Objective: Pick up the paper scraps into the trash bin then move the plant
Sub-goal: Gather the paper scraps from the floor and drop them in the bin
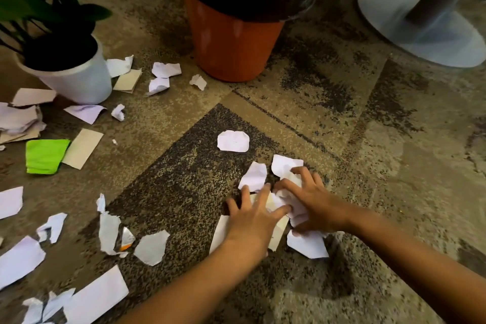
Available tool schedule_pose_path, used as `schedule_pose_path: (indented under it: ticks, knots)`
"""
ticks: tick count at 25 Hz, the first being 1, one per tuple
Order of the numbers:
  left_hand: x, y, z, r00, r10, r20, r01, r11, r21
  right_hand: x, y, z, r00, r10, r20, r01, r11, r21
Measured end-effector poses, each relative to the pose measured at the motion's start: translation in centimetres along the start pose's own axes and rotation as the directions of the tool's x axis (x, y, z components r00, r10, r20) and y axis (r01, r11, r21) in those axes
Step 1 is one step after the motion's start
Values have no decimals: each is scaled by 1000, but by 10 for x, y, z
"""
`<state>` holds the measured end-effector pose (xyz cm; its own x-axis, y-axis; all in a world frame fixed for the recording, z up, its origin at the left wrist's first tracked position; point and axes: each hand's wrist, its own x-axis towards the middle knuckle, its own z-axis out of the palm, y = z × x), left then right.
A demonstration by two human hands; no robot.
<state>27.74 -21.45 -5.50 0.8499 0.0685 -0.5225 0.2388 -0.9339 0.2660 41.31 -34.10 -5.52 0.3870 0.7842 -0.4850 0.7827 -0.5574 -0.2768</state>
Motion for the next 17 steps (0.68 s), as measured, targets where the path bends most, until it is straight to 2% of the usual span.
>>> schedule_pose_path:
  ticks: [2, 4, 6, 8, 10, 13, 15, 17]
  knots:
    - [-6, 9, 1, 998, -2, -56, -1, 999, -43, 2, -2, -1, 999, -19, 31, 18, 999, 28]
    - [-9, 13, 4, 995, 14, -97, -22, 996, -89, 3, -5, -2, 998, -42, 40, 43, 999, -17]
    - [-13, 11, 6, 992, 38, -123, -55, 988, -142, 3, -8, -6, 997, -78, -12, 78, 997, 7]
    - [-17, 7, 5, 965, 61, -254, -114, 973, -200, 1, -11, -14, 991, -94, -98, 102, 992, 74]
    - [-19, 2, 2, 885, 63, -461, -212, 937, -279, 1, -12, -24, 981, -35, -189, 62, 988, 138]
    - [-20, -12, -11, 803, -72, -592, -268, 843, -466, 4, -11, -40, 945, 149, -290, -79, 967, 242]
    - [-18, -25, -18, 768, -198, -609, -224, 808, -545, 7, -8, -45, 927, 218, -305, -128, 949, 289]
    - [-17, -36, -19, 766, -252, -592, -192, 788, -585, 10, -6, -45, 930, 245, -274, -163, 943, 289]
